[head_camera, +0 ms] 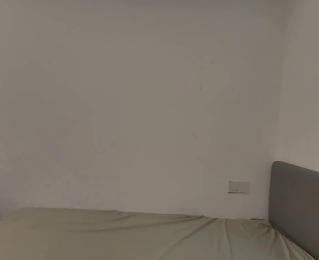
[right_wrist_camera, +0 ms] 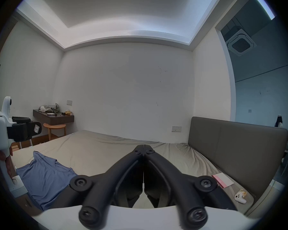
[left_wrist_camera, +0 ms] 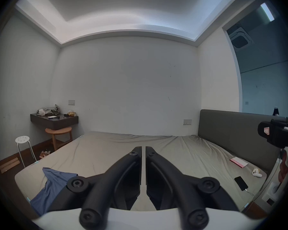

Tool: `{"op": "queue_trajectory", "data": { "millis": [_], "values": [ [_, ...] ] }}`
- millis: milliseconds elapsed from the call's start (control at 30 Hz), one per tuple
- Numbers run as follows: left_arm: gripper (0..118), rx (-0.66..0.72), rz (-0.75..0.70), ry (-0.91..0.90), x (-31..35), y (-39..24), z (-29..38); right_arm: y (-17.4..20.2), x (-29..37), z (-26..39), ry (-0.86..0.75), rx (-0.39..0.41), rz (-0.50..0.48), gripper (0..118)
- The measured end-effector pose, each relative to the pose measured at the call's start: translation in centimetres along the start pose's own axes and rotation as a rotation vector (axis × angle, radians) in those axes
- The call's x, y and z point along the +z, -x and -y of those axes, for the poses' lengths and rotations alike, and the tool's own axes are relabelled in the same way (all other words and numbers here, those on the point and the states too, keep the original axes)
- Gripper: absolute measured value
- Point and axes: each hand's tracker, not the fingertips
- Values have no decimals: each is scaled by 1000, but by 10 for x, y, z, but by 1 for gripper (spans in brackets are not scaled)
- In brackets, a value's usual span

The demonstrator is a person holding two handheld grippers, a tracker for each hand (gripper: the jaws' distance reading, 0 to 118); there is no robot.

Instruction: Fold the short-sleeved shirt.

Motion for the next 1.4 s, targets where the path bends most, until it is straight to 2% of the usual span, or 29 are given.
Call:
{"op": "queue_trajectory", "data": {
  "millis": [300, 600, 833, 1000, 1067, 1100, 1167, 1233, 1300, 1400],
  "values": [
    [4, 24, -51, 13, -11, 26, 6, 36, -30, 7, 5, 16, -72, 1],
    [4, 104, -150, 79, -38, 90, 28, 93, -84, 34, 65, 31, -183, 1],
    [5, 152, -288, 206, -67, 166, 68, 148, -130, 60, 100, 30, -271, 1],
    [10, 259, -387, 428, -105, 230, 129, 181, -151, 80, 139, 16, -350, 1],
    [23, 306, -395, 506, -121, 255, 164, 195, -159, 91, 161, 20, -387, 1],
    [34, 311, -404, 553, -128, 262, 178, 200, -160, 96, 173, 33, -397, 1],
    [83, 292, -434, 660, -146, 275, 209, 212, -164, 108, 190, 81, -414, 1],
    [97, 246, -418, 781, -164, 278, 236, 220, -166, 121, 200, 133, -413, 1],
    [109, 227, -375, 802, -175, 276, 259, 226, -170, 132, 226, 159, -413, 1],
    [111, 264, -286, 844, -189, 272, 288, 230, -177, 148, 292, 165, -421, 1]
  ]
}}
